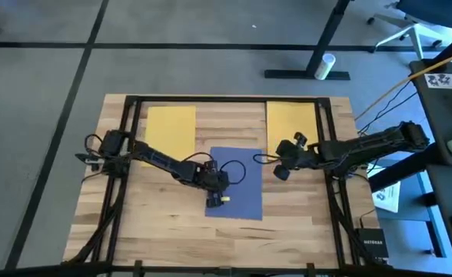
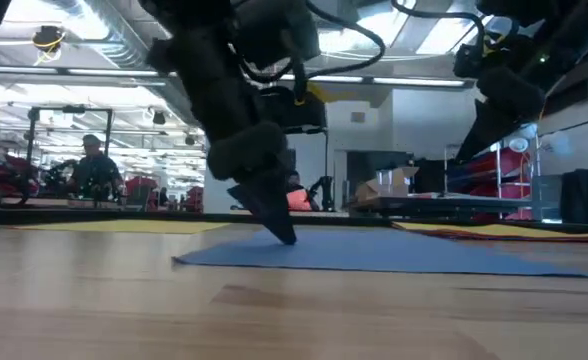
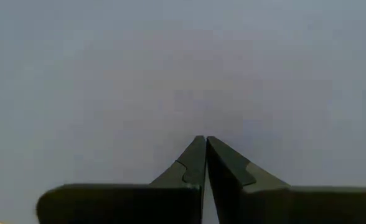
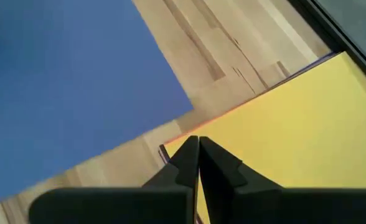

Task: Organize paper
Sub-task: Move the violet paper to the bottom left of the table

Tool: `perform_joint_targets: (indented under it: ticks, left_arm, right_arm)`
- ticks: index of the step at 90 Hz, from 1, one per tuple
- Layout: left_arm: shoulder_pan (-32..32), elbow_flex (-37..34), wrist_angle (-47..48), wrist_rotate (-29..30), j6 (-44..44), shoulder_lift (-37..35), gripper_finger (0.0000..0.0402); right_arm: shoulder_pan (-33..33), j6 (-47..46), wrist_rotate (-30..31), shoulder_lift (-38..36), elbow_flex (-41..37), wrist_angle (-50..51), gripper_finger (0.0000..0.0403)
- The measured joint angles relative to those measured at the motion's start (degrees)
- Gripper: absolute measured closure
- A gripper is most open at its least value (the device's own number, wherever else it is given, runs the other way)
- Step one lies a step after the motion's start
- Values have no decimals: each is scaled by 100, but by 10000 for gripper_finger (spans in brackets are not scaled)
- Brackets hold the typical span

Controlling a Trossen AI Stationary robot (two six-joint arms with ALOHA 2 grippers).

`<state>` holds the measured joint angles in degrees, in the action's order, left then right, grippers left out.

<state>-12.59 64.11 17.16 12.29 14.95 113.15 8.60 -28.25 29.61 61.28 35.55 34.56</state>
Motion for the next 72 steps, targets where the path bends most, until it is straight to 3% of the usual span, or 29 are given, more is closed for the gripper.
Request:
perform_joint_targets:
  ticks: [43,72]
  left_arm:
    - [-1015,-768,821,128,1207,-1065,402]
    - [-2012,-1077,1115,173,2543,-1391,402]
  right_arm:
    - [0,3,0,0,0,19,403]
    - [0,3,-1,0,0,-4,403]
